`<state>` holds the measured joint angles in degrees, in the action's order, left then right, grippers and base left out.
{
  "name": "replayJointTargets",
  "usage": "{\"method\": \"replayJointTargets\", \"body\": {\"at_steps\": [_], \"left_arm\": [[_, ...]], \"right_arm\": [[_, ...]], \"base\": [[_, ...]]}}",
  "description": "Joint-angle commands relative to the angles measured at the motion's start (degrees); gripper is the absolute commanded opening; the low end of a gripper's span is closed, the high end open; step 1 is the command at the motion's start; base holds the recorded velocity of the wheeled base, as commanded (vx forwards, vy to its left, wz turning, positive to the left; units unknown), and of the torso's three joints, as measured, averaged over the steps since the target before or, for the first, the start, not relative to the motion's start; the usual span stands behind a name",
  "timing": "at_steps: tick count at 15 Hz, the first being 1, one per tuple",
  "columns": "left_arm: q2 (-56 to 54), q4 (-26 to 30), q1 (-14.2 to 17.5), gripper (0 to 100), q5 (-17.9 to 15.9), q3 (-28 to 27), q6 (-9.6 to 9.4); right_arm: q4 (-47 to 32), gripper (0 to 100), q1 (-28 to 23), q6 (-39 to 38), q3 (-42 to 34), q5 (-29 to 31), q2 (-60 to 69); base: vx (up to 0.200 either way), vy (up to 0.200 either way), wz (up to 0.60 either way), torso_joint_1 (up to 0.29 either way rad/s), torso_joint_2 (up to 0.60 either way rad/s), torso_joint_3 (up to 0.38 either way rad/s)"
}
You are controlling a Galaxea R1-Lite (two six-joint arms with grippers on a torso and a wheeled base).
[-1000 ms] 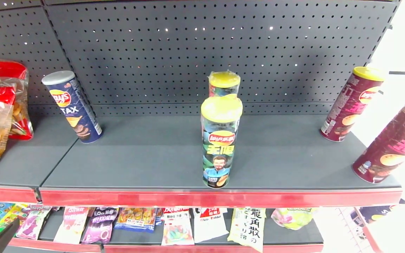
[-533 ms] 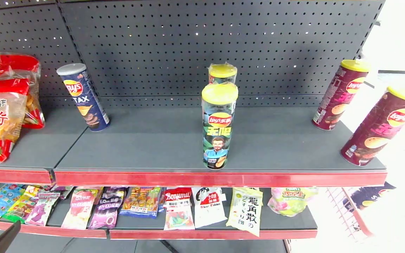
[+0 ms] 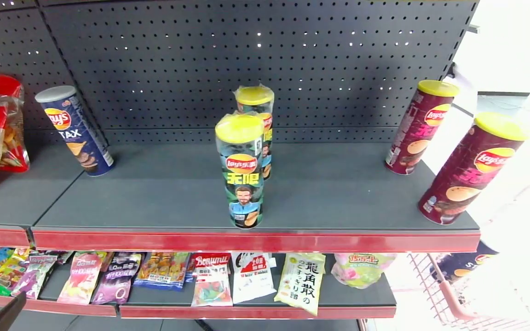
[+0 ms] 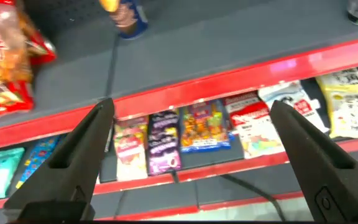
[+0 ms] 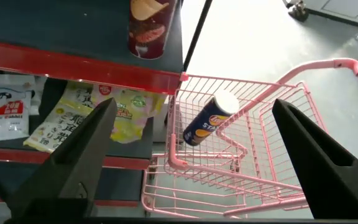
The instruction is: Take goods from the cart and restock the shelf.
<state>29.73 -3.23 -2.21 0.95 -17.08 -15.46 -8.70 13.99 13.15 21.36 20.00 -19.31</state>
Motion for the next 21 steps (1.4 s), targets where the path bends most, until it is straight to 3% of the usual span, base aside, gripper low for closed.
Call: {"method": "replayJointTargets", "body": {"at_steps": [1, 8, 10, 17, 21], "left_arm": [[-0.29, -0.11, 0.01, 100, 0.02, 0.29, -0.01], [-0.64, -0.02, 0.01, 100, -0.07, 0.47, -0.01], [-0.47, -0.02, 0.01, 100, -0.16, 0.38, -0.01], [-0.55, -0.02, 0.01, 100, -0.25, 0.73, -0.01], [-1.34, -0.02, 0.01, 100, -0.25, 0.82, -0.01]], "right_arm": [[0.0, 100, 0.07, 0.03, 0.0, 0.03, -0.2], [-0.79, 100, 0.07, 0.03, -0.62, -0.49, -0.29], [-0.7, 100, 0.07, 0.03, -0.97, -0.49, -0.38], [-0.79, 100, 0.16, 0.03, -1.41, -0.49, -0.2], [-0.79, 100, 0.07, -0.06, -1.49, -0.23, -0.2]], "base": [[0.0, -0.2, 0.0, 0.002, 0.01, -0.007], [0.0, -0.2, 0.0, 0.001, 0.0, 0.002], [0.0, 0.0, 0.0, 0.0, 0.0, 0.0], [0.0, 0.0, -0.6, 0.002, 0.0, 0.001], [0.0, 0.0, 0.0, 0.0, 0.0, 0.0]]}}
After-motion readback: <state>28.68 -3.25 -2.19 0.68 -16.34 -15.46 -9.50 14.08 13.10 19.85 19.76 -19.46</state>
